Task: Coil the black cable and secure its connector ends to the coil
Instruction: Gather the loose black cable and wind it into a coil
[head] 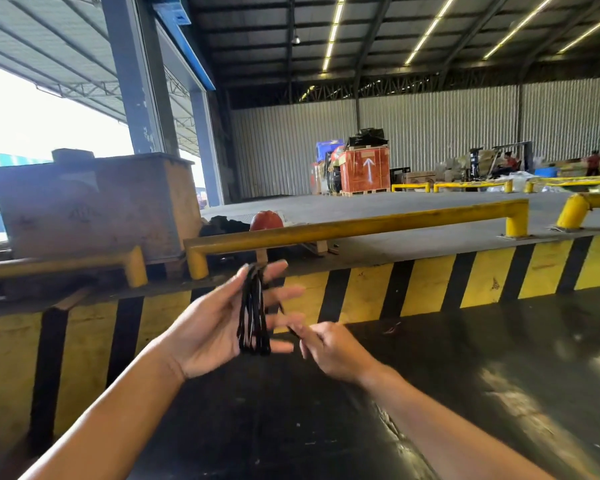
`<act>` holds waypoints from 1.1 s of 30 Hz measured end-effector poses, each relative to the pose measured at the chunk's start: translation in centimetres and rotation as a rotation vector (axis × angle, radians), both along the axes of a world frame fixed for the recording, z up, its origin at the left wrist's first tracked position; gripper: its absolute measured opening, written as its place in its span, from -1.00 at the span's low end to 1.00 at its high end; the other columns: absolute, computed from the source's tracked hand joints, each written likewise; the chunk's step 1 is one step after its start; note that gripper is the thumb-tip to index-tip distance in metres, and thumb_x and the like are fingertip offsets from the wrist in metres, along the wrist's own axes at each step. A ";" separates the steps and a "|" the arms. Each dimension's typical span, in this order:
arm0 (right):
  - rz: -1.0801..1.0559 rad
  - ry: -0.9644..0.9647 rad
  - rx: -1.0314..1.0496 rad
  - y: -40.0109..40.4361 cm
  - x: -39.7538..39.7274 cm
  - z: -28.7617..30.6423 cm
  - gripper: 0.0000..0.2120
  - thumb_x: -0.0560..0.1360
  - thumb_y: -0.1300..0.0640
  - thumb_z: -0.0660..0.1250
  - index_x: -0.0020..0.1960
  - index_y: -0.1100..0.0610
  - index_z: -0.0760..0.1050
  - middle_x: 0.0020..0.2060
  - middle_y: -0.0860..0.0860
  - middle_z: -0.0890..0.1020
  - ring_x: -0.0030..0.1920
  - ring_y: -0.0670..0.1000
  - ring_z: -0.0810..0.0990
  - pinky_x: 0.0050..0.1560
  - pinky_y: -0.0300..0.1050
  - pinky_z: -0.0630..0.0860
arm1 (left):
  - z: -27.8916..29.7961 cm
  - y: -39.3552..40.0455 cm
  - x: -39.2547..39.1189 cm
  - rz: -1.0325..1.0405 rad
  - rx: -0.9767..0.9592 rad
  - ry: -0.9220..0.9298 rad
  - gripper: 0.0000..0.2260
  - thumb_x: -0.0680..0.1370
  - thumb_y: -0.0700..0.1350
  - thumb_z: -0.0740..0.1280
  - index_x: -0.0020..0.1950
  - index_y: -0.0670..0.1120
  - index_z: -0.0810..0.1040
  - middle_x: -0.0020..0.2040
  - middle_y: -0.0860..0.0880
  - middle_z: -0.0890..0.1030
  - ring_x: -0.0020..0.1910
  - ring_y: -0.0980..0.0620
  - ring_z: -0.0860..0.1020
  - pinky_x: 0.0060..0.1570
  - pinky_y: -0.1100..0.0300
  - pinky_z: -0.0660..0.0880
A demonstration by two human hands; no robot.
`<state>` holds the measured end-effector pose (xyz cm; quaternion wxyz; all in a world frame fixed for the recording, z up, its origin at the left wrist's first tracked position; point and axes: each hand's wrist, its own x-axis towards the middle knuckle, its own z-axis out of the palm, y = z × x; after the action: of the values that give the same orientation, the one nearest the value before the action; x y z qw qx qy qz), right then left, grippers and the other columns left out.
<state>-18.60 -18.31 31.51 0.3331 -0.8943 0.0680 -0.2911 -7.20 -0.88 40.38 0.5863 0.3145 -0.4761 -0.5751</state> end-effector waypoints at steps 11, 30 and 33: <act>0.104 0.351 -0.199 0.7 -2.4 -0.5 -0.65 0.59 -0.07 0.18 -0.22 0.11 0.55 -0.31 0.02 0.62 -0.33 -0.08 0.51 -0.23 -0.17 0.41 | -0.6 0.3 6.6 1.155 0.053 -0.731 -0.67 0.65 0.07 0.08 0.29 0.07 0.54 0.34 -0.02 0.51 0.22 0.09 0.45 0.18 0.14 0.32; -0.035 0.164 -0.051 1.9 -0.7 -4.1 -0.58 0.59 -0.15 0.07 -0.33 0.03 0.45 -0.55 -0.08 0.43 -0.49 -0.18 0.44 -0.34 -0.21 0.36 | 2.3 -2.0 -1.4 0.544 -0.103 -0.154 -0.66 0.61 0.13 0.07 0.22 0.14 0.57 0.28 -0.06 0.56 0.18 -0.01 0.57 0.10 -0.17 0.51; 0.102 0.272 -0.152 3.6 -1.4 -3.4 -0.63 0.57 -0.17 0.08 -0.29 -0.02 0.43 -0.48 -0.10 0.47 -0.45 -0.22 0.45 -0.30 -0.21 0.38 | 0.7 -3.0 -0.4 0.801 -0.092 -0.533 -0.71 0.64 0.10 0.04 0.18 0.27 0.53 0.32 0.02 0.49 0.26 0.07 0.46 0.23 0.02 0.41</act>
<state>-20.03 -14.72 28.13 0.2667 -0.9503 0.0445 -0.1543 -7.63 -3.91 41.07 0.6325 0.5833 -0.4760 -0.1818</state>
